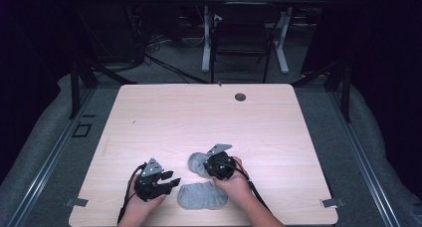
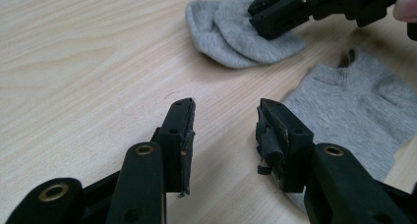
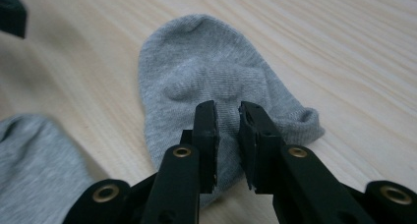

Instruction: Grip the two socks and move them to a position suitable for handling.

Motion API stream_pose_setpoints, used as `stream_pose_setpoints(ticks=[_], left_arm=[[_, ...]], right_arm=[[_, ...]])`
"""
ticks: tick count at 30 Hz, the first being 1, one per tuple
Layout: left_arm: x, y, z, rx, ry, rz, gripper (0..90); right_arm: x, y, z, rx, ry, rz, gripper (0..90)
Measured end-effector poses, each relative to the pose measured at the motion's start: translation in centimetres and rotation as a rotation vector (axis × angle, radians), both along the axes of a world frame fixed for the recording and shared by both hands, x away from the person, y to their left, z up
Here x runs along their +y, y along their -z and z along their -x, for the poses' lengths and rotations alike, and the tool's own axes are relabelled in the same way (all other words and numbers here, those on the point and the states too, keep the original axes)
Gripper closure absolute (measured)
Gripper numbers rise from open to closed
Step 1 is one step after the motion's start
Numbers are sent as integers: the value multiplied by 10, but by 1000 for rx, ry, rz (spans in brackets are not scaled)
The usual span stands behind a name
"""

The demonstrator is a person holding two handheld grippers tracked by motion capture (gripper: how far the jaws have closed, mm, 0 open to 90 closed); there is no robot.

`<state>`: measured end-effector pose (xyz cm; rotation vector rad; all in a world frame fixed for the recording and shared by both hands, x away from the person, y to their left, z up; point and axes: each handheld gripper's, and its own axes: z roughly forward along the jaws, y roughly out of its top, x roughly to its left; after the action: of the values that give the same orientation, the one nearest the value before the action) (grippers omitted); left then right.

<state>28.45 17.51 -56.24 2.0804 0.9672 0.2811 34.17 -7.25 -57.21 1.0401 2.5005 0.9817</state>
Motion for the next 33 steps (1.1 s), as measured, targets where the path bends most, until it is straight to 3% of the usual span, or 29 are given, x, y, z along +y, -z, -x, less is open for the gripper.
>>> stream_pose_setpoints(ticks=[1, 5, 7, 11, 16, 20, 23, 25, 27, 33], left_arm=[[0, 0, 0, 3, -2, 1, 580], [2, 0, -1, -1, -6, -2, 580], [3, 0, -2, 0, -10, 0, 580], [5, 0, -3, 1, -18, 6, 581], [6, 0, -4, 0, -24, 2, 581], [8, 0, -4, -2, -31, 0, 582], [10, 0, -4, -1, -33, 5, 582], [10, 0, -5, -5, -34, 2, 583], [11, 1, -5, 2, -36, 6, 582], [9, 1, -6, 1, -42, 7, 582]], right_arm=[[0, 0, 0, 0, 0, 0, 777], [7, 0, 4, 3, -86, -2, 792], [9, -2, 5, 9, -88, 7, 784], [16, -13, 10, -14, -82, -17, 759], [31, -14, 12, -5, -49, -65, 708], [36, -10, 10, 16, -21, -71, 676], [40, -4, 8, 50, -5, -41, 671], [40, -2, 8, 49, -3, -23, 690], [40, -2, 10, 42, -22, -1, 792], [38, -3, 11, 48, -38, 8, 868]])
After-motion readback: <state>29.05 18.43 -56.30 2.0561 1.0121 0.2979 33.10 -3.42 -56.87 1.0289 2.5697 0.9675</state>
